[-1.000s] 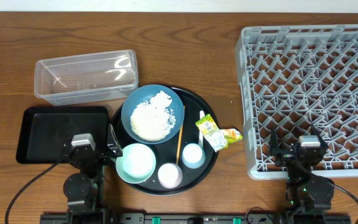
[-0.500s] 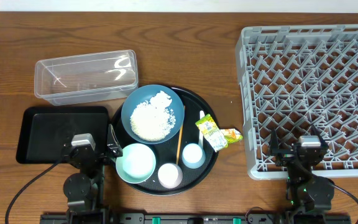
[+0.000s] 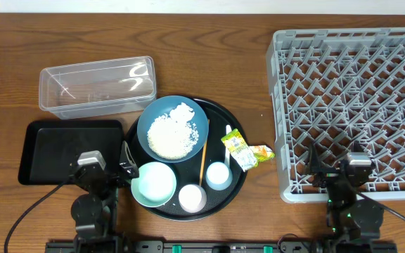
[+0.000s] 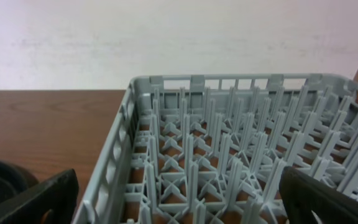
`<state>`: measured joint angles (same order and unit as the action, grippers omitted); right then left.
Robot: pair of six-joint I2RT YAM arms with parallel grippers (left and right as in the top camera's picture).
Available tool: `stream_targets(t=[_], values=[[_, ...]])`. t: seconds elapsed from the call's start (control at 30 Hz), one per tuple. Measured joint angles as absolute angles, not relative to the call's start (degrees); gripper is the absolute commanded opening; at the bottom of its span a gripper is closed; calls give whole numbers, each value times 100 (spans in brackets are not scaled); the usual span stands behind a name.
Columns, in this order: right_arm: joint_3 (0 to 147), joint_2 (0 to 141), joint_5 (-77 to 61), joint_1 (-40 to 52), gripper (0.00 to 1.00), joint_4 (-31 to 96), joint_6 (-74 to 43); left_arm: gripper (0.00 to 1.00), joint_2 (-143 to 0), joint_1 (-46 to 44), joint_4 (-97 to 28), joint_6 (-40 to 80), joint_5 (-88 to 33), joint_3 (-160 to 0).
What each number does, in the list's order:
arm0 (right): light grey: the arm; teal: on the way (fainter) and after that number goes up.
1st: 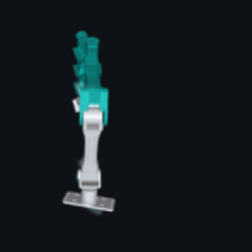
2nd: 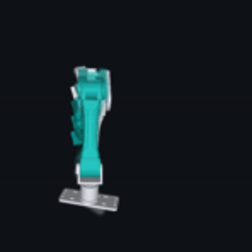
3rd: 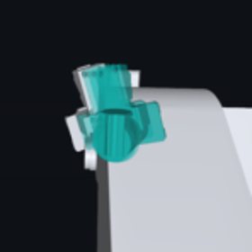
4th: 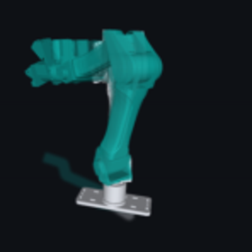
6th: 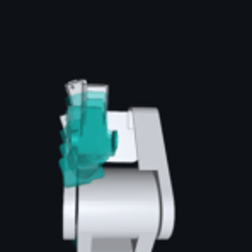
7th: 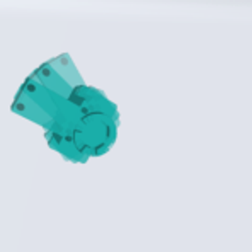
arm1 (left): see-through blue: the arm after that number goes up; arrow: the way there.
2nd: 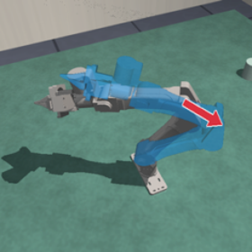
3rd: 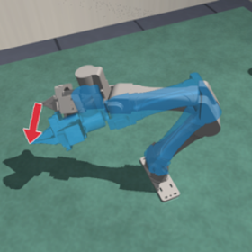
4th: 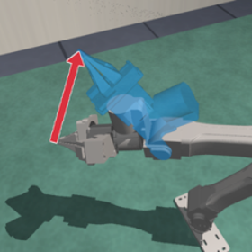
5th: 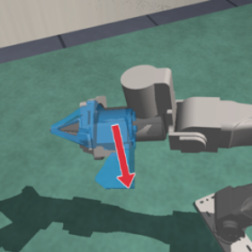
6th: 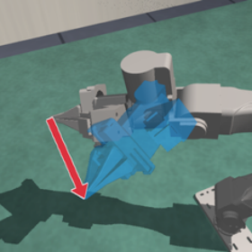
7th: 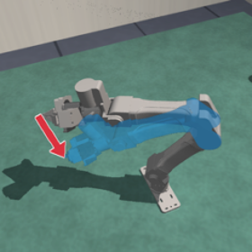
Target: Sort waste into correct bins and load items into the dishwasher rack
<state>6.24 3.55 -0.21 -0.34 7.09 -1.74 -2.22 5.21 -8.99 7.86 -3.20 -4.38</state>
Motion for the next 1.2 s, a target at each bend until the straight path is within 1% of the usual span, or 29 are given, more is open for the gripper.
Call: stream_targets(t=[0.13, 0.23, 0.43, 0.53, 0.63, 0.77, 0.83, 1.0, 1.2], values=[[1398, 1125, -3, -34, 99, 961, -200, 98, -768, 521, -1562, 845, -325, -985], [2023, 1890, 1, -34, 99, 1094, -217, 98, -1509, 521, -1883, 882, -325, -1704], [3710, 3789, 1, -34, 99, 2211, -196, 98, -3304, 519, -2585, 902, -331, -3273], [4744, 4866, 1, -34, 99, 3170, -58, 98, -4386, 473, -3389, 906, -349, -4239], [5535, 5723, 1, -34, 99, 3820, 252, 98, -5498, 366, -4473, 904, -368, -5360], [6121, 6410, -14, -34, 99, 4101, 425, 98, -6746, 233, -5948, 906, -395, -6814], [6204, 6589, -56, -34, 99, 4095, 458, 98, -7181, 213, -6285, 906, -408, -7306], [6208, 6707, -115, -34, 99, 4134, 491, 98, -7658, 213, -6302, 904, -550, -7529], [6211, 6705, -141, -34, 99, 4042, 506, 98, -8027, 165, -5245, 1098, -1498, -7535]])
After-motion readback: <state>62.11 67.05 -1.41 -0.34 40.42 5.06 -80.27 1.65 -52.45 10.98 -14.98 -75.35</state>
